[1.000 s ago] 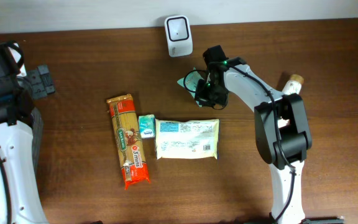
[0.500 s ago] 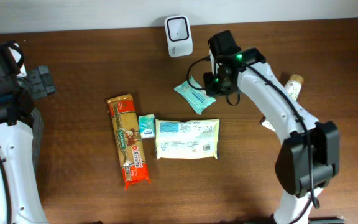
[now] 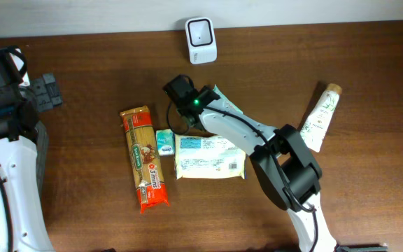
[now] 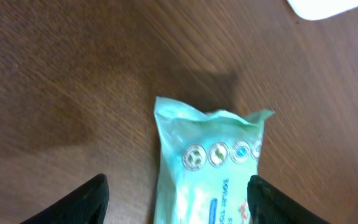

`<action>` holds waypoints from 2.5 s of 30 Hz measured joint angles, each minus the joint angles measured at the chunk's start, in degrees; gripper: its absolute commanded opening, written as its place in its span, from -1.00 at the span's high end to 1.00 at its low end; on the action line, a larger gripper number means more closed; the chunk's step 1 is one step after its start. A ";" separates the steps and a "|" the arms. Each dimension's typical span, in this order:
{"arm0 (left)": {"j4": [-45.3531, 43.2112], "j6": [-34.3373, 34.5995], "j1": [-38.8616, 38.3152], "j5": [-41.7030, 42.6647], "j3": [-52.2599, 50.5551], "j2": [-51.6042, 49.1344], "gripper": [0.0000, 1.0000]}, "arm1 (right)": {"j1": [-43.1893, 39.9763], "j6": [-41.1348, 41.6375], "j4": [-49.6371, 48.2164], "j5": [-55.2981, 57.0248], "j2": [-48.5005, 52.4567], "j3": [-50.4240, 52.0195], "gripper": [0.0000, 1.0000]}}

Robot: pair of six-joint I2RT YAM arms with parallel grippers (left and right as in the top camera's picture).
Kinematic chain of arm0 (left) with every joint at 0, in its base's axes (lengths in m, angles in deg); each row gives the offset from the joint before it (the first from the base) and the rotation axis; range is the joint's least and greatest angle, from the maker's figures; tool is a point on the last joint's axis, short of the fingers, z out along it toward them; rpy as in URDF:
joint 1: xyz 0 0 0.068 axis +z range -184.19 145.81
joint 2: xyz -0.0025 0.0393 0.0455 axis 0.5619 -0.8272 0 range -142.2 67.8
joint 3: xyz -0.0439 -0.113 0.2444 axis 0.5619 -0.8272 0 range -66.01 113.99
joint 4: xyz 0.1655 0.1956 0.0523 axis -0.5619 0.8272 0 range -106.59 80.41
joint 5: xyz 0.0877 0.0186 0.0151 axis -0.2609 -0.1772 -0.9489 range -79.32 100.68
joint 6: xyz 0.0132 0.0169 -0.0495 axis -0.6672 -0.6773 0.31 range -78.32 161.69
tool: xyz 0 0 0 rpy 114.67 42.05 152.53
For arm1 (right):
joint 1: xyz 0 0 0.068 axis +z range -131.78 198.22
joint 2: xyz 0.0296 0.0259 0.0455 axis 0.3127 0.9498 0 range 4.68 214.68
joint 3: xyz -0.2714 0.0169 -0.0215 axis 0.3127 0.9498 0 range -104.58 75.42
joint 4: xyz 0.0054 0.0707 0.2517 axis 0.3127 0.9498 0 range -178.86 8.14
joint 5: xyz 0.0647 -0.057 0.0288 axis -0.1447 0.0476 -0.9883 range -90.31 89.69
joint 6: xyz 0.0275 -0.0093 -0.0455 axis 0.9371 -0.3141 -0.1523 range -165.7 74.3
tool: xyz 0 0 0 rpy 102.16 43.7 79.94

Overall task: Scan the item barcode
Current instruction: 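Lift the mint-green wipes pack toward the barcode scanner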

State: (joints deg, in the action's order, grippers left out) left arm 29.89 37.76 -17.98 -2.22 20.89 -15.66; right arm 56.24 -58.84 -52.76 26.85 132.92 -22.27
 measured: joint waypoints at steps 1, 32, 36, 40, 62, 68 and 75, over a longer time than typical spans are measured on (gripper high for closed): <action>0.00 0.02 0.00 -0.02 0.00 0.00 -0.98 | -0.02 -1.01 -0.39 0.35 0.92 0.00 -0.31; 0.00 0.02 0.00 -0.02 0.00 0.00 -0.98 | -24.26 5.64 17.57 -78.14 10.60 -11.41 0.86; 0.00 0.02 0.00 -0.02 0.00 0.00 -0.98 | -28.06 6.67 17.53 -75.89 11.28 -11.41 0.05; 0.00 0.02 0.00 -0.02 0.00 0.00 -0.98 | -29.73 7.80 17.27 -73.11 11.34 -11.50 -0.07; 0.00 0.02 0.00 -0.02 0.00 0.00 -0.98 | -15.15 29.05 27.58 -31.63 10.62 -20.81 0.62; 0.02 0.00 0.00 -0.02 0.00 0.00 -0.99 | -16.39 27.34 37.86 -32.59 12.02 -30.80 0.53; 0.00 0.02 0.00 0.00 0.00 0.00 -0.98 | -25.18 34.03 35.39 -33.00 11.96 -34.49 0.82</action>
State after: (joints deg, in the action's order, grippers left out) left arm 29.89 37.78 -17.98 -2.22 20.89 -15.66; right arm 31.06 -24.81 -17.38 -6.15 144.88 -56.76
